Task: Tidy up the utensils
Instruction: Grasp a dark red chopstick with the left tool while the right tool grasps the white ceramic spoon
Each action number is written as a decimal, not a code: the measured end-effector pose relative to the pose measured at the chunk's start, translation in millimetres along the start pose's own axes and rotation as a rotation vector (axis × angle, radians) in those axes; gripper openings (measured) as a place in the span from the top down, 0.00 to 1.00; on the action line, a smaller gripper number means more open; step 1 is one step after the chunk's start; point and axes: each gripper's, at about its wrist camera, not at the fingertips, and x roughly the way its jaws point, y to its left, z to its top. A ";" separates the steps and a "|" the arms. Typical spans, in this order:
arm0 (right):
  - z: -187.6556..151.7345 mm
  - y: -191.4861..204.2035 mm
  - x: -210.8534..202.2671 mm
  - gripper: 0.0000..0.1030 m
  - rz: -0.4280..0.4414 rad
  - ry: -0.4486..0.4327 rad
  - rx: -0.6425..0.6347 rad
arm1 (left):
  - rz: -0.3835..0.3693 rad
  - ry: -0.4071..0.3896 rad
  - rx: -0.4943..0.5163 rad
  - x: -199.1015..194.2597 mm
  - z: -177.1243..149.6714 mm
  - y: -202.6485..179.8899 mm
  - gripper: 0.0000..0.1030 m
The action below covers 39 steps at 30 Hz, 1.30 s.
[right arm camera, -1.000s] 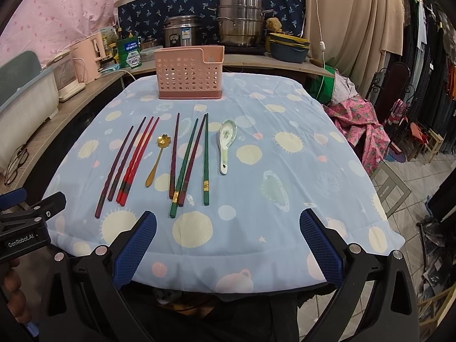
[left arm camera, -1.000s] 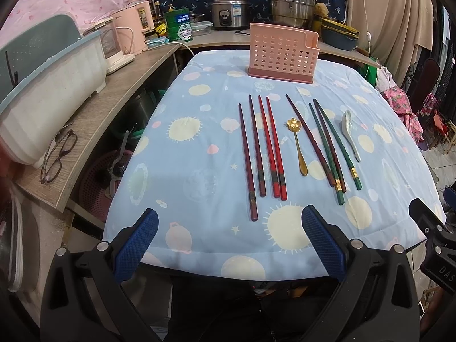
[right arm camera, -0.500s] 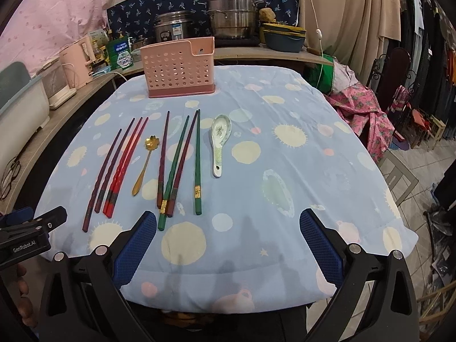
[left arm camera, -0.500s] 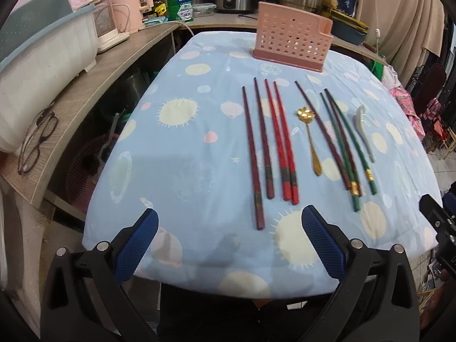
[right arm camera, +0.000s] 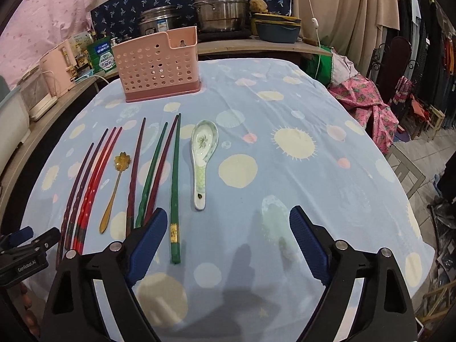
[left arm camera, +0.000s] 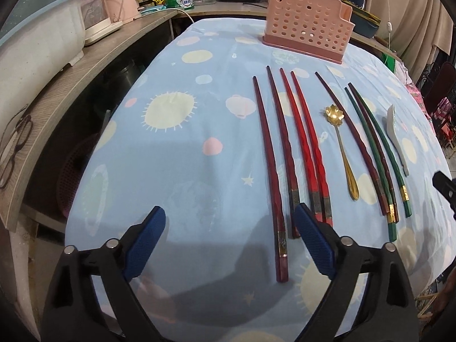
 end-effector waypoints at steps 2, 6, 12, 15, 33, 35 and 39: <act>6.2 3.1 10.4 0.28 0.003 0.003 -0.003 | -0.004 0.008 0.004 4.8 1.6 -1.3 0.21; 16.8 8.6 30.6 0.41 0.021 0.018 0.002 | -0.008 0.022 0.011 12.3 3.0 -1.9 0.30; 22.2 13.5 53.8 0.60 0.031 0.052 0.006 | -0.022 0.017 0.018 11.0 3.5 -2.7 0.38; 17.6 13.0 61.5 0.73 0.047 0.081 0.010 | -0.037 0.021 0.016 7.8 1.1 -3.5 0.45; 1.8 0.8 41.6 0.95 0.114 0.086 0.039 | -0.137 0.038 -0.018 -10.9 -14.6 0.4 0.93; 1.2 -2.6 34.4 0.95 0.123 0.080 0.044 | -0.142 0.031 -0.025 -16.7 -14.2 1.8 0.93; 3.3 -8.7 17.7 0.95 0.143 0.059 0.058 | -0.151 -0.001 -0.036 -32.4 -9.8 5.4 0.93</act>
